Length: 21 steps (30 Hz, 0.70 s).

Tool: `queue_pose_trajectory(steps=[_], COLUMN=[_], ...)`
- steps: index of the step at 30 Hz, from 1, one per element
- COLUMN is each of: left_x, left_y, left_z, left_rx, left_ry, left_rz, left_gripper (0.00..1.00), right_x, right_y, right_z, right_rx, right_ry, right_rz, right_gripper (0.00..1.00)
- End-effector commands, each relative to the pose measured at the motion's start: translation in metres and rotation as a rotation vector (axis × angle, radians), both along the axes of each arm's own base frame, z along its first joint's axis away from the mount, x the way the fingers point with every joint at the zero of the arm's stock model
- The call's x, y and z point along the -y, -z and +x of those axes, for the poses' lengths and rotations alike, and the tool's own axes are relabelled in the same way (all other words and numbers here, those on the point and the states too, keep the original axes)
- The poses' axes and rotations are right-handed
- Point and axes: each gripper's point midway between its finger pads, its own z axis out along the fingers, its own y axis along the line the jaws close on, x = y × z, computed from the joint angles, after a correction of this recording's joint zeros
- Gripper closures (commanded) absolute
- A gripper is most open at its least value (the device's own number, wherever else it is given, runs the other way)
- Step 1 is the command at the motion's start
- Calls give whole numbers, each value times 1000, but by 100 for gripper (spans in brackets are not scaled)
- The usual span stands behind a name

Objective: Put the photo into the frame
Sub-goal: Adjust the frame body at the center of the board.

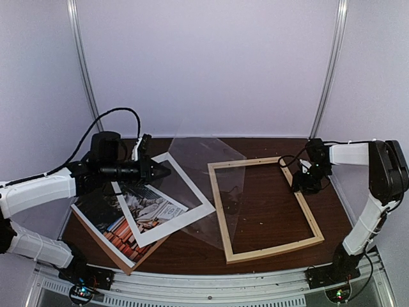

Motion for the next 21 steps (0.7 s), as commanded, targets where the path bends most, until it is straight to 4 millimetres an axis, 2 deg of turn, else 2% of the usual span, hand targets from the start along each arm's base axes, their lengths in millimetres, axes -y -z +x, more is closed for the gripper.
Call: queue_pose_trajectory(steps=[1,6,9,12,16,21], left_x=[-17,-30,-36,-44,-52,-49], left_y=[43,98,117,126,129,133], left_z=[10,3,-1,-3,-5,-16], left_rx=[-48,-169,-210,-220,-215,-228], left_ry=[-127,-189,-211,-245,-281,-273], left_rz=[81,152,173,195,225,225], left_gripper=[100,100,100,100,100,100], right_x=[-3,-5,-6,-9,-16,-30], right_y=[6,14,18,19,21,24], right_z=[-1,-5,-6,-9,-13,-16], right_rx=[-8,-30,-36,-34,-35,-31], right_ry=[6,0,-2,-4,-10,-12], right_rz=[13,2,-5,-6,-6,17], right_gripper=[42,45,49,53,58,61])
